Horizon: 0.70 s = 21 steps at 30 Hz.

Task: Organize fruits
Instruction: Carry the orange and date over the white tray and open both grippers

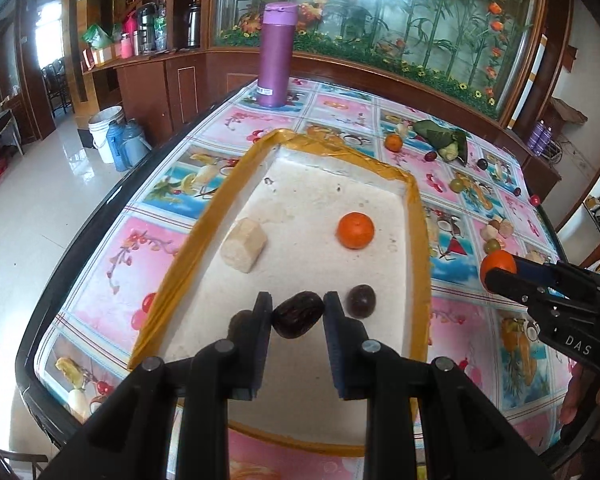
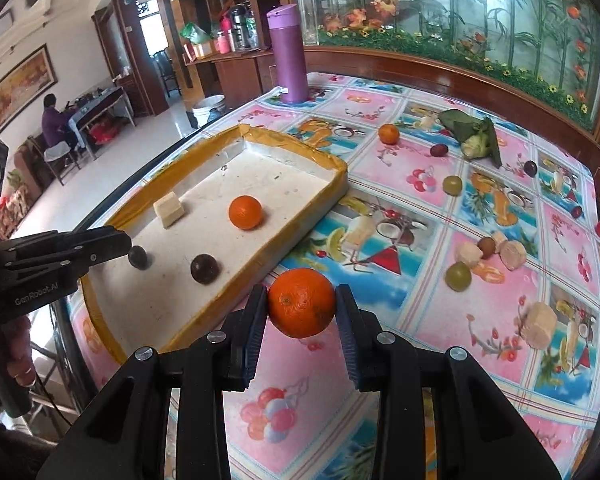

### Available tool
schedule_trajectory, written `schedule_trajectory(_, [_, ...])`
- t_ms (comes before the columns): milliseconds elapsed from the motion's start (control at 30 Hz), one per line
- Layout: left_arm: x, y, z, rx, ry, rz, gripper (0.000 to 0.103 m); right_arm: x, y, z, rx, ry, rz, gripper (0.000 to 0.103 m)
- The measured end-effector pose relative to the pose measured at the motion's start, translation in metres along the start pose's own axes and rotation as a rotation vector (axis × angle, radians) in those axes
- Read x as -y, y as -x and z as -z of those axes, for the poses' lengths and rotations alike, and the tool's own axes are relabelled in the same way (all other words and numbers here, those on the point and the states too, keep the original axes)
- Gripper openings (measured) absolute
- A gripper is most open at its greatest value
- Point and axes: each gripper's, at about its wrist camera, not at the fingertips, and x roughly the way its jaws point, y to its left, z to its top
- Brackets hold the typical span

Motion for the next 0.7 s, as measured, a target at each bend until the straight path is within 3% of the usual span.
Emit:
schedule_trajectory(300, [-0.003,-0.025,-0.012,-0.037,-0.018,-0.011,0.029,-0.018,-0.039,-0.041,-0.012,0.048,-0.030,0.033])
schedule_trajectory(700, [0.001,-0.066,-0.030,-0.098,-0.026,-0.014,0.029,-0.007,-0.108,-0.083,-0.085,0.031,-0.021,0.033])
